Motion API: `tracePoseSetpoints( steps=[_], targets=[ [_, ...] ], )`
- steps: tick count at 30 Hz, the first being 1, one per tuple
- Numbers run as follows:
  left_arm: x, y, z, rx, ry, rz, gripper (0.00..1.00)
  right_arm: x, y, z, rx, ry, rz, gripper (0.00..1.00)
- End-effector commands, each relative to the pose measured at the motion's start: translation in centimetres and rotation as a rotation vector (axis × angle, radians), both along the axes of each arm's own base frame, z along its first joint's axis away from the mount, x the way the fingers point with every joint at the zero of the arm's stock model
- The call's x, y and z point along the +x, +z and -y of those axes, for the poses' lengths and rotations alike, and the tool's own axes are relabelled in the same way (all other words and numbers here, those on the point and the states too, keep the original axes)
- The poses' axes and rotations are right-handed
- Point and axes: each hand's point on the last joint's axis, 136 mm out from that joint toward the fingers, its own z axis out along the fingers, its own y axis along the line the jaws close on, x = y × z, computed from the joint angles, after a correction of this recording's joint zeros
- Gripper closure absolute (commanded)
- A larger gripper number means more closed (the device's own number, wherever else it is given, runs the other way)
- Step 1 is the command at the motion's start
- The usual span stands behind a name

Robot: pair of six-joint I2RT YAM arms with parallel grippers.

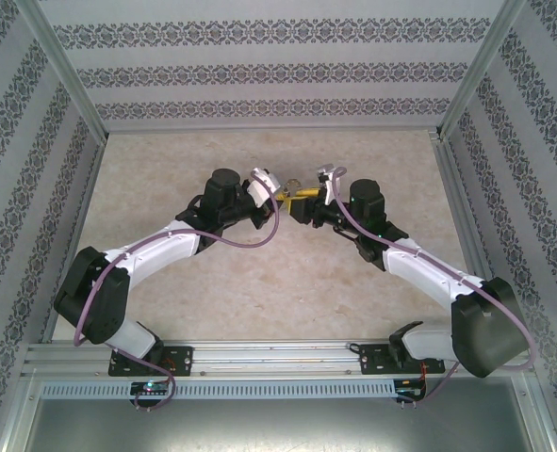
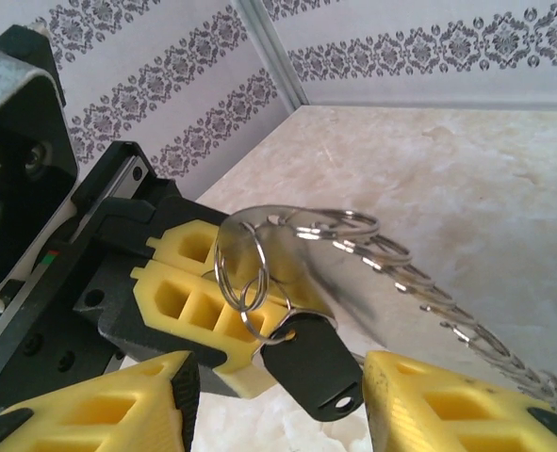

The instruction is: Put the keys on the keyring

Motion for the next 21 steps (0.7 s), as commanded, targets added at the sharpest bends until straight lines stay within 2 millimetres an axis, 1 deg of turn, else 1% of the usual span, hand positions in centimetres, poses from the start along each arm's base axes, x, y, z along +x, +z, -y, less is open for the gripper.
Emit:
tracePoseSetpoints(
  steps=[1, 6, 9, 10, 12, 13, 14, 17, 21],
  targets=[
    [-0.3, 2.2, 0.6, -0.007, -0.017, 0.056, 1.0, 0.7, 0.9, -0.2, 0.018, -0.03, 0.057, 0.5],
    [-0.4, 2.4, 0.9, -0.008, -0.02, 0.054, 1.0, 1.3, 1.0, -0.8, 0.037, -0.023, 0.062, 0.5],
    [-0.4, 2.3, 0.9, -0.009, -0.021, 0.052, 1.0, 1.6, 0.6, -1.3, 0.041, -0.01, 0.05, 0.51],
    [-0.4, 2.3, 0.9, -0.008, -0.018, 0.05, 1.0, 1.7, 0.1, -1.4, 0.035, -0.008, 0.042, 0.53],
    [-0.3, 2.3, 0.8, -0.008, -0.013, 0.049, 1.0, 1.9, -0.5, -1.2, 0.019, -0.021, 0.036, 0.6],
    [-0.4, 2.2, 0.8, -0.006, -0.014, 0.046, 1.0, 1.9, -0.9, -0.9, 0.014, -0.028, 0.032, 0.67],
    [-0.4, 2.2, 0.8, -0.007, -0.014, 0.047, 1.0, 1.9, -1.0, -0.6, 0.016, -0.03, 0.029, 0.73],
    [-0.4, 2.2, 0.8, -0.008, -0.008, 0.045, 1.0, 1.6, -1.1, 0.0, 0.023, -0.022, 0.025, 0.85],
    [-0.4, 2.3, 0.7, -0.012, -0.005, 0.049, 1.0, 1.0, -1.0, 0.2, 0.021, 0.01, 0.03, 0.95]
  ],
)
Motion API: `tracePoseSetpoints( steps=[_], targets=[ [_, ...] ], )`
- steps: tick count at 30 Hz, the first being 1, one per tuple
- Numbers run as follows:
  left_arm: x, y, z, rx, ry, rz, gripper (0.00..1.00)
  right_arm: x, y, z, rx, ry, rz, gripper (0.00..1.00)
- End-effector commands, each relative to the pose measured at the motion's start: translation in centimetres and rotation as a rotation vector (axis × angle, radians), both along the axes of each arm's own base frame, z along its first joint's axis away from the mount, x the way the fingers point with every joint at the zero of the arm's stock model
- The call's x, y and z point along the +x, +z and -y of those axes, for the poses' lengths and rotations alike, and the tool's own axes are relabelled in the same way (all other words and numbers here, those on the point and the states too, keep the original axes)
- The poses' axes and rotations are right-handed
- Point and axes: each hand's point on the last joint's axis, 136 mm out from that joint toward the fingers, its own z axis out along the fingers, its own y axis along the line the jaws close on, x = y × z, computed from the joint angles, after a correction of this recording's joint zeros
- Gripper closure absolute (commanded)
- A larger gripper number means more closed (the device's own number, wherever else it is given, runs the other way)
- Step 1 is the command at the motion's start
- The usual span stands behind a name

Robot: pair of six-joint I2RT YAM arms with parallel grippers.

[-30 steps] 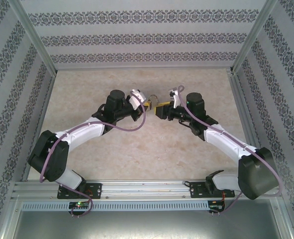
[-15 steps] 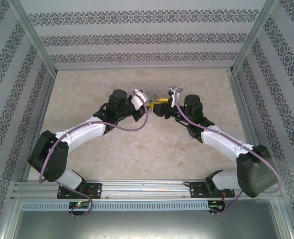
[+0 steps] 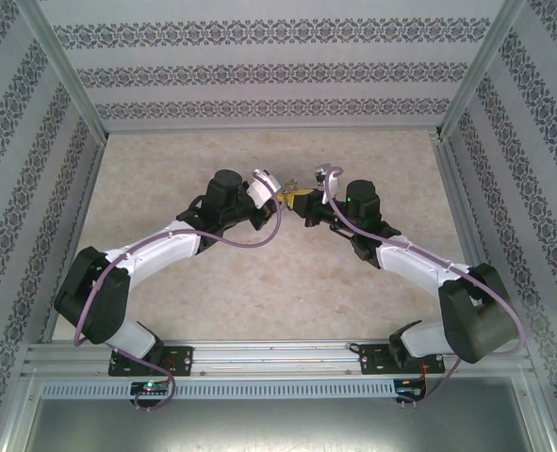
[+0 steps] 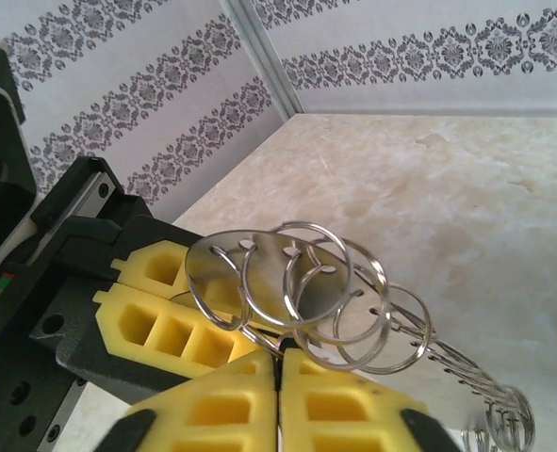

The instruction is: Put the keys on the keyring

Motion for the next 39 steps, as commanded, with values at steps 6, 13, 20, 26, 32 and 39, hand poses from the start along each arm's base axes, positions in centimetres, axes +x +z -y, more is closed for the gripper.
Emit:
tracePoseSetpoints(
  steps=[6, 13, 20, 26, 32, 39],
  targets=[
    [-0.6, 3.1, 1.2, -0.046, -0.048, 0.071, 1.0, -0.9, 0.7, 0.8, -0.002, 0.043, 0.03, 1.0],
    [-0.5, 3.4, 1.1, -0.048, -0.045, 0.073, 1.0, -2.3, 1.4, 0.4, 0.018, 0.133, 0.029, 0.66],
    [-0.5, 3.6, 1.2, -0.046, -0.048, 0.073, 1.0, -2.4, 2.4, 1.9, 0.068, 0.073, 0.03, 0.69],
    [-0.6, 3.5, 1.2, -0.047, -0.049, 0.07, 1.0, -1.5, 4.0, 2.7, 0.184, 0.002, -0.021, 0.75],
    [-0.4, 3.4, 1.1, -0.049, -0.04, 0.07, 1.0, -1.0, 5.2, 2.3, 0.329, 0.004, -0.123, 0.66],
    [-0.3, 3.3, 1.2, -0.048, -0.036, 0.07, 1.0, -1.7, 4.6, 0.5, 0.357, 0.053, -0.202, 0.6]
  ],
)
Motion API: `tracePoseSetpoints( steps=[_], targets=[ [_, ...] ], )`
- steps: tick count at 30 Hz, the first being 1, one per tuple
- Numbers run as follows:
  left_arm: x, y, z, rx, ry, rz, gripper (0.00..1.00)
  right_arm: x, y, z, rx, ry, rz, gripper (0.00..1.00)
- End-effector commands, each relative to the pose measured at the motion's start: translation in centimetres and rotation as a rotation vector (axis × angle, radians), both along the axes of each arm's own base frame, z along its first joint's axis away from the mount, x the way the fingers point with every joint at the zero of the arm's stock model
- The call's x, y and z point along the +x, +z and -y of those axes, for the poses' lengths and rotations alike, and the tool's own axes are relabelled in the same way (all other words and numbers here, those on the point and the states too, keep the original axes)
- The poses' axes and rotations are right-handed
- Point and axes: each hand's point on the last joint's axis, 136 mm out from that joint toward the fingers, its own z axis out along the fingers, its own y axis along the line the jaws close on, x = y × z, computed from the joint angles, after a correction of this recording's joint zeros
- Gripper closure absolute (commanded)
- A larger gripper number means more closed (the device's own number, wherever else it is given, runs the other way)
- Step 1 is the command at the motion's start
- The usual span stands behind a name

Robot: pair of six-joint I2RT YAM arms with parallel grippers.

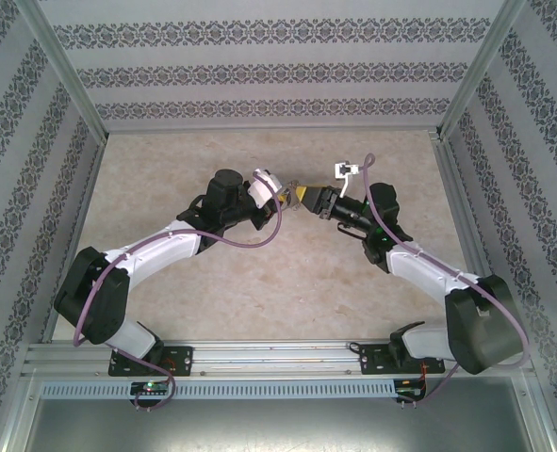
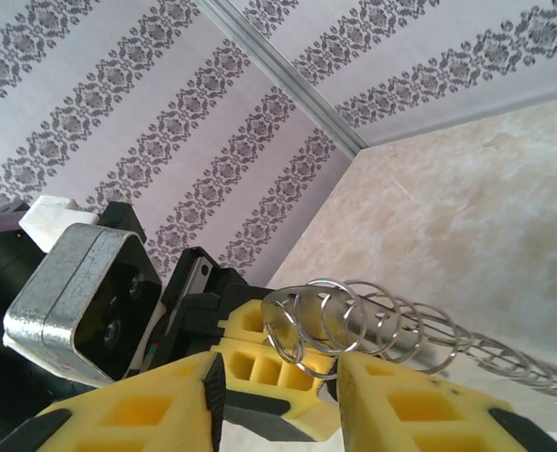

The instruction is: Put the keys on the keyring

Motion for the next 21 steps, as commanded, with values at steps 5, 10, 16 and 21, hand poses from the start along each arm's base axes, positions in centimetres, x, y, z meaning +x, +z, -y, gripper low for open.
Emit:
tracePoseSetpoints(
  steps=[5, 10, 16, 21],
  targets=[
    [0.0, 2.7, 0.9, -0.038, -0.021, 0.059, 1.0, -0.6, 0.5, -1.7, 0.043, 0.046, -0.022, 0.6],
    [-0.1, 2.9, 0.9, -0.042, -0.023, 0.061, 1.0, 0.0, 0.3, -2.2, 0.046, 0.053, -0.028, 0.6],
    [-0.2, 2.9, 0.9, -0.042, -0.026, 0.06, 1.0, 0.7, 0.9, -2.4, 0.049, 0.053, -0.011, 0.6],
    [-0.2, 2.6, 0.9, -0.037, -0.027, 0.053, 1.0, 0.9, 1.5, -2.4, 0.055, 0.053, 0.005, 0.62]
  ],
)
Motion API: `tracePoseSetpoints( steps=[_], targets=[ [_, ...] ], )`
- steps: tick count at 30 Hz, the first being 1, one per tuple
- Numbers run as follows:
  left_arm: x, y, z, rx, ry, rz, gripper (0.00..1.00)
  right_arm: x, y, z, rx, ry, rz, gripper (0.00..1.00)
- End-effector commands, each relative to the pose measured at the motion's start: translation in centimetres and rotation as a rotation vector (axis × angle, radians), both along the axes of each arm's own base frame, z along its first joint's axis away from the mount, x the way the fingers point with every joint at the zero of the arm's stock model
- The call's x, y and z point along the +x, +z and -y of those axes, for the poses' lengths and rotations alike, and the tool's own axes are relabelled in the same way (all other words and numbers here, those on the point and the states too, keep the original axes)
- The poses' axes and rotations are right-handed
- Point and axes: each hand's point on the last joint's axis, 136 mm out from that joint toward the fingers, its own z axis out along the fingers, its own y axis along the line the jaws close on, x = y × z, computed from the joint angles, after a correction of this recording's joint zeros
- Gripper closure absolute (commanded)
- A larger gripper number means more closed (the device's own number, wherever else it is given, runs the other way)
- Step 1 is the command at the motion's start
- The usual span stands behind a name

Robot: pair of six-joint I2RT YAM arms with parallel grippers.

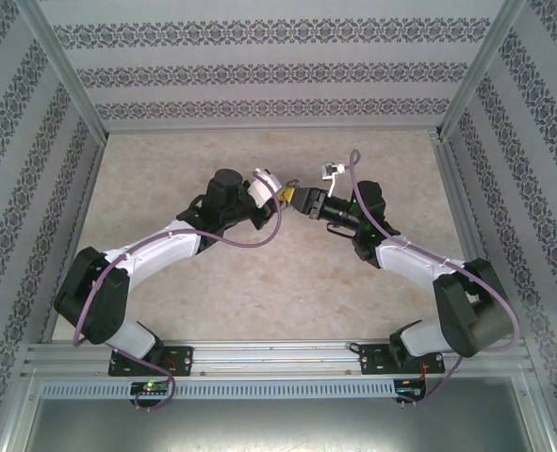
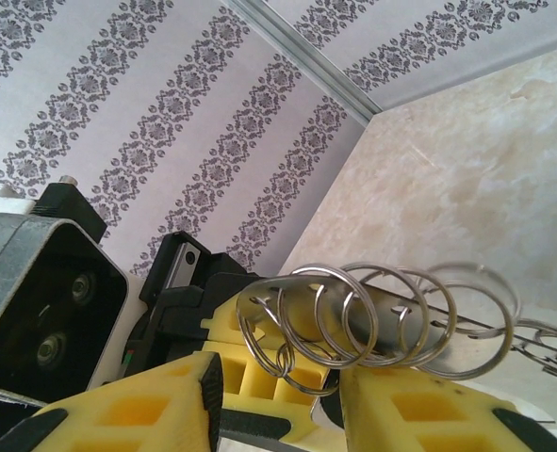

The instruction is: Put the keys on the keyring

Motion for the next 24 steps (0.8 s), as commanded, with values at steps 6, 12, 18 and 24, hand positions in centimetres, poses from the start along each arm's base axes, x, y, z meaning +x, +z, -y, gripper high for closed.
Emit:
tracePoseSetpoints(
  steps=[6, 12, 18, 24],
  targets=[
    [-0.2, 2.3, 0.9, -0.031, -0.029, 0.048, 1.0, 0.2, 3.1, 0.2, 0.048, 0.0, 0.089, 0.7],
    [-0.3, 2.0, 1.0, -0.031, -0.032, 0.04, 1.0, -0.6, 4.0, 0.5, 0.058, 0.004, 0.114, 0.63],
    [-0.4, 1.9, 0.9, -0.034, -0.031, 0.039, 1.0, -0.7, 4.4, 0.6, 0.057, -0.003, 0.12, 0.62],
    [-0.5, 2.2, 0.8, -0.039, -0.031, 0.041, 1.0, -0.3, 3.7, 0.1, 0.06, 0.011, 0.094, 0.67]
  ],
)
